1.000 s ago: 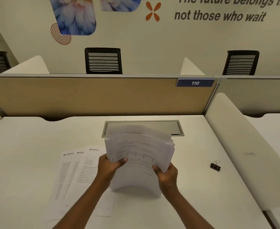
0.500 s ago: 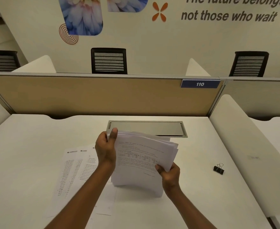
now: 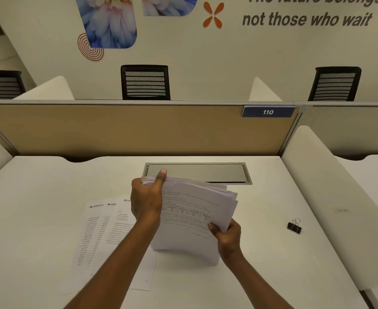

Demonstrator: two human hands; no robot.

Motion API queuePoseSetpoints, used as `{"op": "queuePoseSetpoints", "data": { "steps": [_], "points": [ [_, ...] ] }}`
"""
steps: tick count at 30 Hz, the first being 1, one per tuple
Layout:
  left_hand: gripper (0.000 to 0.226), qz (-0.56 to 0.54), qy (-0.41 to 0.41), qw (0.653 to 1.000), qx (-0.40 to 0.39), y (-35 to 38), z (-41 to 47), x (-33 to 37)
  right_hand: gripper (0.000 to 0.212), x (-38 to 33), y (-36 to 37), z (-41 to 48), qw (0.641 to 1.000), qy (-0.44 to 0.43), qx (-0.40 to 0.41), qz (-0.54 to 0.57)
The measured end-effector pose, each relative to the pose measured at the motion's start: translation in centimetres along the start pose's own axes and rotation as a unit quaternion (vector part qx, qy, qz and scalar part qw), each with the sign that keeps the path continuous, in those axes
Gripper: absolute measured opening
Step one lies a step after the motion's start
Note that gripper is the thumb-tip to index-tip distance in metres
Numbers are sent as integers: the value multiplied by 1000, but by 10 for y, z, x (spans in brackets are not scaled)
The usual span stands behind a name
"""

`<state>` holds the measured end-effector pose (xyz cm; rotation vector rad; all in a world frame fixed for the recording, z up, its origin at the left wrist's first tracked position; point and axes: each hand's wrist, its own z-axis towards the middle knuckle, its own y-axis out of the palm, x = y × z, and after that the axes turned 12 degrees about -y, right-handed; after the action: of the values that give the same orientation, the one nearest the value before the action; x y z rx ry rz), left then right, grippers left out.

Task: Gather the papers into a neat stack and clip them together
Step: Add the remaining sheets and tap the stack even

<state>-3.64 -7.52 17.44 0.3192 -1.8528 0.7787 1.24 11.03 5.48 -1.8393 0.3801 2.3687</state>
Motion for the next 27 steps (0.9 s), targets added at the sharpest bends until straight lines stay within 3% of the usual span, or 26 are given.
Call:
{"op": "queuePoseSetpoints", "data": {
  "steps": [8, 13, 17, 19, 23, 27],
  "points": [
    [34, -2, 14, 1000, -10, -3, -2, -3, 25, -3, 2, -1, 1000, -2, -15, 0],
    [61, 37, 86, 995, 14, -11, 0, -11, 26, -3, 0, -1, 1000, -4, -12, 6],
    [101, -186, 122, 966, -135, -20, 7, -22, 28, -3, -1, 1, 1000, 0, -14, 20],
    [113, -198, 135, 949, -203, -20, 19, -31, 30, -3, -1, 2, 1000, 2, -12, 20],
    [100, -153, 107, 918, -350, -18, 33, -46, 40, -5, -1, 2, 999, -1, -12, 32],
    [81, -94, 67, 920, -374, -16, 34, -48, 44, -5, 0, 3, 998, 11, -17, 57]
  ]
}}
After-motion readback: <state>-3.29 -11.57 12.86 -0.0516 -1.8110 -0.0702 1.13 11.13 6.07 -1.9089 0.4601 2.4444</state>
